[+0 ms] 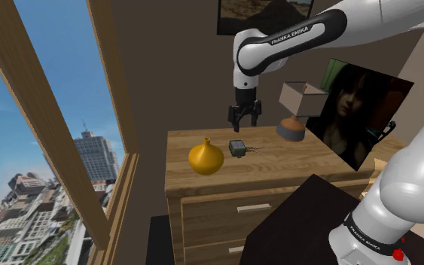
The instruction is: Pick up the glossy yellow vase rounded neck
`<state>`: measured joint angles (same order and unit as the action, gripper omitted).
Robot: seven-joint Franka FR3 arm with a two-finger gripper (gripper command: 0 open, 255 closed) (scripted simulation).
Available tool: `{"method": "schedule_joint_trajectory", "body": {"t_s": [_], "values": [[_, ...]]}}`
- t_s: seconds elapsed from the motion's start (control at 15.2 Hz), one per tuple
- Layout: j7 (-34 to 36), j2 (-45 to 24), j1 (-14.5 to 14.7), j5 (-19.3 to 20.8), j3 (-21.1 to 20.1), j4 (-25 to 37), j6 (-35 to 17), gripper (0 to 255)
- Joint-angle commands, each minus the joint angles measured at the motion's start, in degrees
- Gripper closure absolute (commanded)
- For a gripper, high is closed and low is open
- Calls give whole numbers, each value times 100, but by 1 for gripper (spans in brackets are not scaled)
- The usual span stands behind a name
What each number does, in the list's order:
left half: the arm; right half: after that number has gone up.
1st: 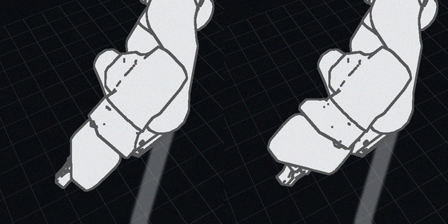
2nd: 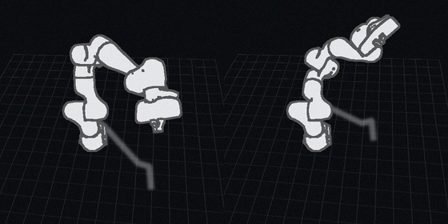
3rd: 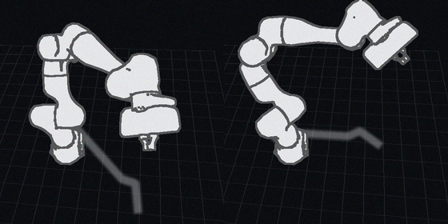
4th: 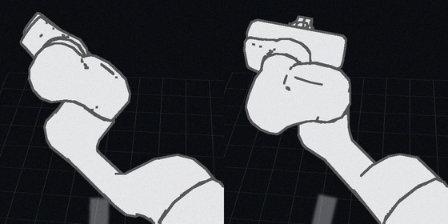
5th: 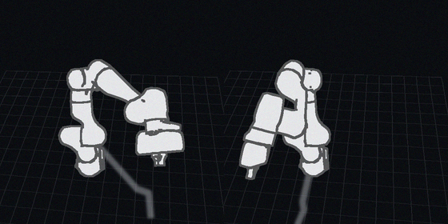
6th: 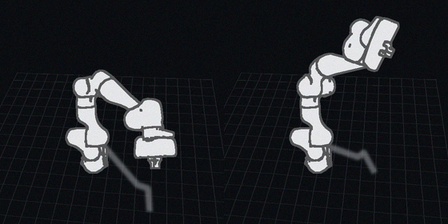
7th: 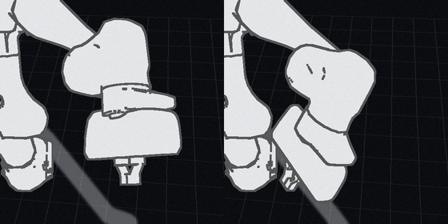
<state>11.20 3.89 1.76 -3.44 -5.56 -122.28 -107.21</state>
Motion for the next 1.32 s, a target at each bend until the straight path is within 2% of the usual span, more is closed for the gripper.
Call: {"method": "schedule_joint_trajectory", "body": {"t_s": [0.0, 0.53, 0.92, 0.99, 1.25], "values": [[64, -484, 12, 35, -21, 379, -100, 0], [336, -2348, 135, 195, -56, 2121, -187, 0], [492, -3865, 276, 306, -28, 3911, 113, 0], [501, -3981, 288, 312, -25, 4061, 149, 0], [494, -4107, 292, 320, -17, 3951, -87, 0]]}}
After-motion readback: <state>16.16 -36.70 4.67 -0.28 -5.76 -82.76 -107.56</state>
